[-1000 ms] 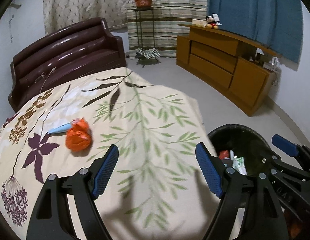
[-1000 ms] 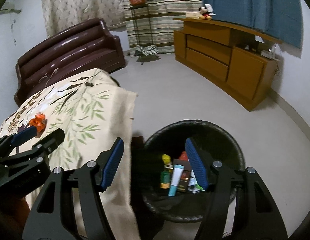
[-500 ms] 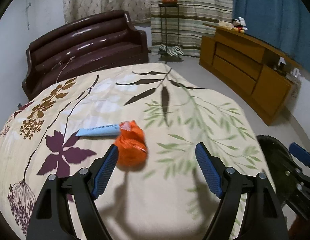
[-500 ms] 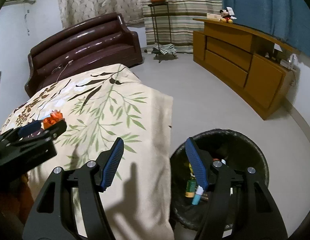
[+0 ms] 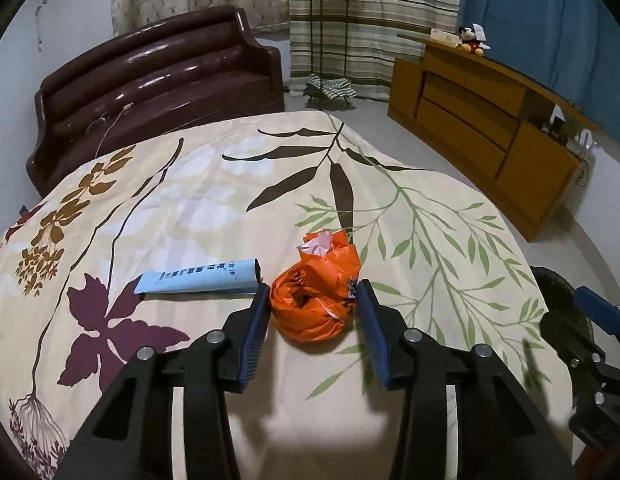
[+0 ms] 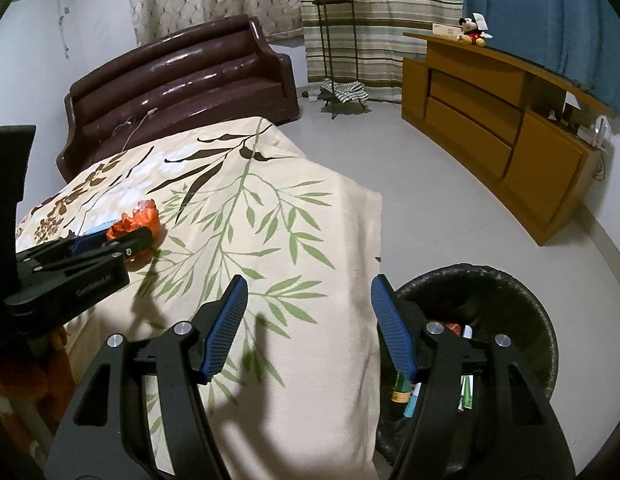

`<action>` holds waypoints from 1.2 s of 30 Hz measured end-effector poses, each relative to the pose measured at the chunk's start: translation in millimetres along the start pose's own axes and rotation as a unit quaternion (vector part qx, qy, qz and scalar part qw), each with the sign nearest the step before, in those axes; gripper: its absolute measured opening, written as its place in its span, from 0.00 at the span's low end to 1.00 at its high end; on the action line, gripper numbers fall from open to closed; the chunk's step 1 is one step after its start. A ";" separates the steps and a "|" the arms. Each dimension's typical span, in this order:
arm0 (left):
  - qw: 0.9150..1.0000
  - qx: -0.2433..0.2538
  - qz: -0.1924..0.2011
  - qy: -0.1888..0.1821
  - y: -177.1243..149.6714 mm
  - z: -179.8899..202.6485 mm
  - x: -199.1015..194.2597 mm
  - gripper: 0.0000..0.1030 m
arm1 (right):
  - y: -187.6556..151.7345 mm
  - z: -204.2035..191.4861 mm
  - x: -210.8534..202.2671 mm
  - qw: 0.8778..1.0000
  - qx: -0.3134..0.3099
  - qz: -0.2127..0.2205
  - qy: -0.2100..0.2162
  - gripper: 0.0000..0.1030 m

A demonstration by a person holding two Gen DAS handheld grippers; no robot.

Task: Collect trash
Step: 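Grasp the orange plastic bag with the left tool, then grasp the light-blue tube with the right tool while the left tool holds the orange bag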

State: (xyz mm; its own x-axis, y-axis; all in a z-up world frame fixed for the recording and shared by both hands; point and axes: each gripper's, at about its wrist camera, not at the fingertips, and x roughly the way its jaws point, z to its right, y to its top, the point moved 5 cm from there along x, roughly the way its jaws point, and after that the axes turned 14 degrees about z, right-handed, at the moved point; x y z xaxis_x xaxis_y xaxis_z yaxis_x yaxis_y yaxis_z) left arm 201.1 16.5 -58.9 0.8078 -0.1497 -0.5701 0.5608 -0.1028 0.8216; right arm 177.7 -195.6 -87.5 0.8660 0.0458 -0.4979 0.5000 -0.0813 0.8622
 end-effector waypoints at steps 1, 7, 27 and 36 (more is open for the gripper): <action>1.000 -0.001 0.000 -0.004 -0.3 0.2 -1.1 0.42 | -0.7 -0.8 0.1 1.000 -0.001 -0.001 0.000 0.61; 1.000 -0.004 0.004 -0.022 -4.3 -1.9 -18.1 0.42 | -0.4 -10.0 1.5 1.000 -0.007 -0.003 0.003 0.61; 0.998 -0.044 0.018 0.047 -12.7 -111.1 -62.3 0.42 | 7.2 -97.3 11.8 0.997 -0.049 -0.011 0.062 0.61; 0.996 -0.063 0.020 0.066 -18.4 -152.1 -69.6 0.42 | 20.7 -143.4 32.3 0.993 -0.082 -0.011 0.078 0.61</action>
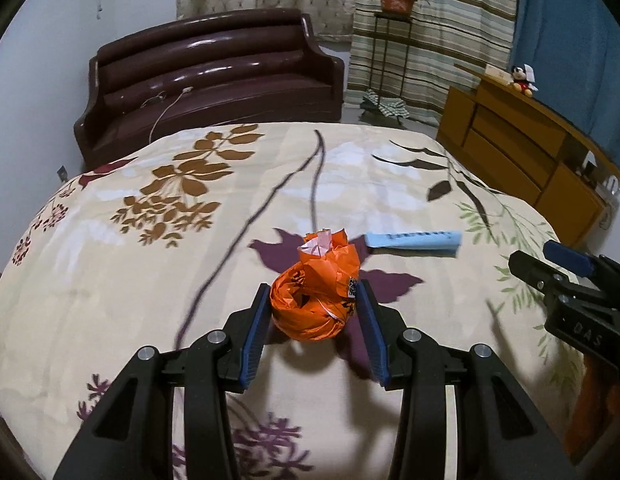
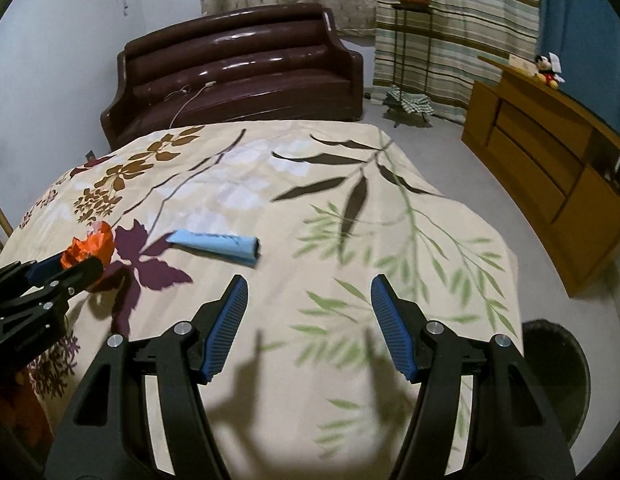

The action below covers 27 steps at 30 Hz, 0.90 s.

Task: Collect trash
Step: 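Grasp the light-blue tube with the right tool while the left tool holds the orange bag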

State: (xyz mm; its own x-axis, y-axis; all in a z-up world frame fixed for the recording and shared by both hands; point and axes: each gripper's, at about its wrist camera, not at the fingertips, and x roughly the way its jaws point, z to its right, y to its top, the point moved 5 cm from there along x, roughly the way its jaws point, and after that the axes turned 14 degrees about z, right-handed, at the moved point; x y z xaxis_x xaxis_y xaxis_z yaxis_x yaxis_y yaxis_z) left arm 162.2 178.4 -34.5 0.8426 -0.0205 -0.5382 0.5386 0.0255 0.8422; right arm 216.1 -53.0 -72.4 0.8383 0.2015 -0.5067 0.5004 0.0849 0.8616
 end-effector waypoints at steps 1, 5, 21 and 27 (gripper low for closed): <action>1.000 -0.002 0.000 0.002 0.5 -4.9 0.0 0.42 | 0.9 -2.8 2.0 1.000 -0.002 0.000 0.001 0.61; 1.000 -0.010 0.000 0.014 1.1 -25.7 1.5 0.42 | 5.0 -19.0 16.2 1.000 -0.016 -0.007 0.013 0.61; 0.999 -0.036 -0.011 0.026 -3.0 -62.0 12.8 0.42 | 19.2 -58.5 70.1 0.997 -0.041 -0.034 0.049 0.61; 0.999 -0.040 -0.013 0.027 -4.6 -66.4 13.0 0.42 | 6.7 -67.8 66.1 0.995 -0.043 -0.052 0.070 0.61</action>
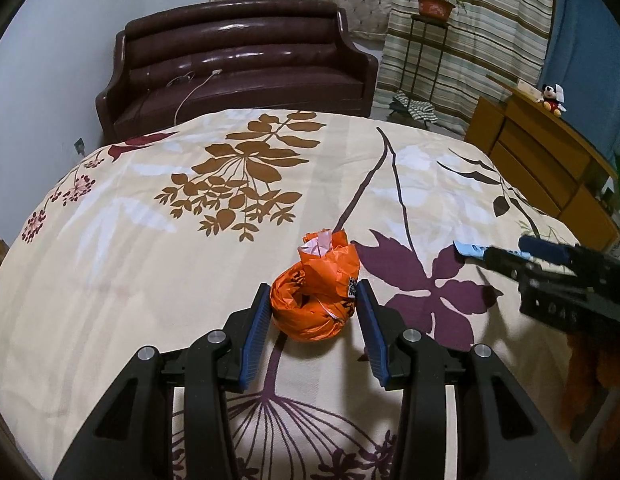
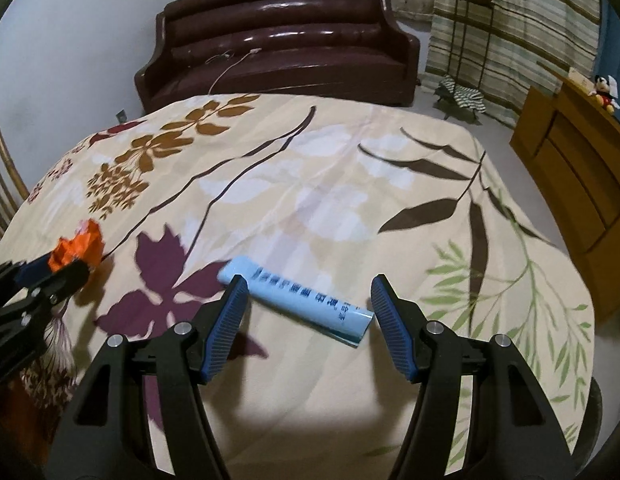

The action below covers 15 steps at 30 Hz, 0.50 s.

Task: Collect trash
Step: 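Grasp the light-blue tube with the right tool while the left tool holds the orange bag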

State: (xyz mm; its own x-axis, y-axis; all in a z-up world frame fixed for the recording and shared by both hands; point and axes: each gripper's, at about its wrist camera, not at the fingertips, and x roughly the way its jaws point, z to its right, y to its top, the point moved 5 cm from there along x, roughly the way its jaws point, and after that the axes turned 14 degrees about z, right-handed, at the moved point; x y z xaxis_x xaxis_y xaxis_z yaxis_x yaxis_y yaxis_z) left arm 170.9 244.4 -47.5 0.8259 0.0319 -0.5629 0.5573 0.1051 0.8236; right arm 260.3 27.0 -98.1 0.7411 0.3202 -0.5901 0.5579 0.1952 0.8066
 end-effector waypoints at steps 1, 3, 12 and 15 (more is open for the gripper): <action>1.000 -0.001 -0.001 0.000 -0.2 -0.6 -0.4 0.42 | -1.7 -2.8 -1.2 1.000 -0.001 -0.002 0.003 0.61; 1.000 -0.004 -0.002 -0.002 -1.0 -1.4 -1.6 0.42 | -7.3 -9.7 -5.8 1.000 -0.006 -0.005 0.008 0.61; 1.000 -0.002 0.002 0.005 -1.5 -6.5 -3.5 0.42 | -17.9 -37.3 -25.8 0.999 -0.030 -0.004 0.027 0.61; 1.000 -0.003 0.005 0.015 -1.9 -15.4 -5.4 0.42 | -13.1 -34.5 -26.8 0.999 -0.029 0.005 0.011 0.61</action>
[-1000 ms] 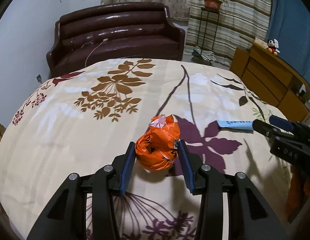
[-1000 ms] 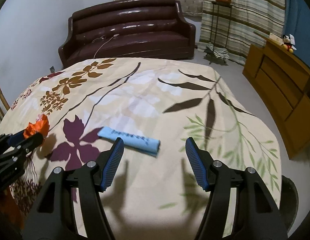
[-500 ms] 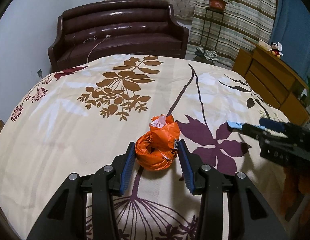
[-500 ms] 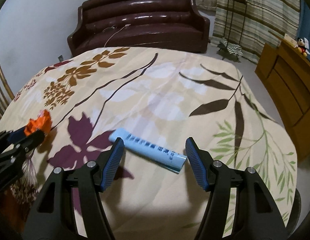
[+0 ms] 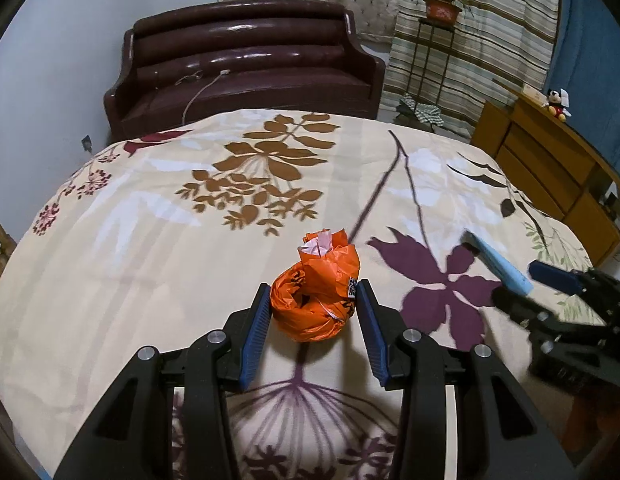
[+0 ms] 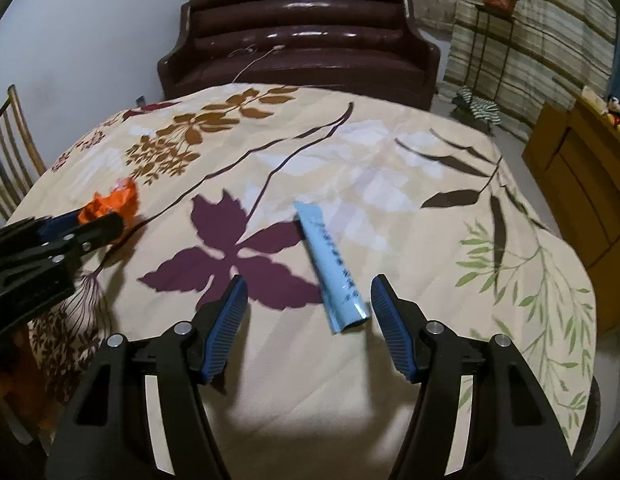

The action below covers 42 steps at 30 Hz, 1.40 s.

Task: Collect trash
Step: 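Grasp the light-blue tube with the right tool while the left tool holds the orange bag, then carry the orange bag and blue tube over the black bin with both tools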

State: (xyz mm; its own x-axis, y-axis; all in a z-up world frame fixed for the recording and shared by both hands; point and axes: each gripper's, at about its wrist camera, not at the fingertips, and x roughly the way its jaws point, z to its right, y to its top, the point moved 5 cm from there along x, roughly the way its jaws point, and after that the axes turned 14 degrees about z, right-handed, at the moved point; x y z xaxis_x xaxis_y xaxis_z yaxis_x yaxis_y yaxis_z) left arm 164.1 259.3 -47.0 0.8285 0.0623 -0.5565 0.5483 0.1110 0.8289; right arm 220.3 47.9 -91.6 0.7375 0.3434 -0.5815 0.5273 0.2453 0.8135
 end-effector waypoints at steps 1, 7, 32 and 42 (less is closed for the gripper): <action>1.000 0.000 0.001 0.004 -0.1 -3.6 -0.4 0.42 | 1.1 1.7 0.8 1.000 0.002 0.000 -0.003 0.61; 1.000 -0.001 0.003 0.022 0.6 -21.8 -0.2 0.42 | 8.9 13.3 16.3 1.000 0.009 -0.003 -0.022 0.58; 1.000 0.002 0.007 -0.001 -10.0 15.5 -15.9 0.42 | -11.5 21.7 -6.0 0.999 0.021 -0.009 -0.029 0.15; 0.999 0.020 0.020 -0.033 -12.4 66.9 -33.2 0.42 | -28.1 51.1 -55.3 0.997 0.041 0.018 -0.063 0.15</action>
State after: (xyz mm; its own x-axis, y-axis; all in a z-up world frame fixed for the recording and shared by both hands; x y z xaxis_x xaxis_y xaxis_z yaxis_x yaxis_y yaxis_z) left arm 137.4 189.5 -35.0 0.8543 0.0008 -0.5197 0.5184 0.0696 0.8523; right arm 186.3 -24.3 -82.3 0.8010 0.2327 -0.5515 0.5283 0.1584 0.8342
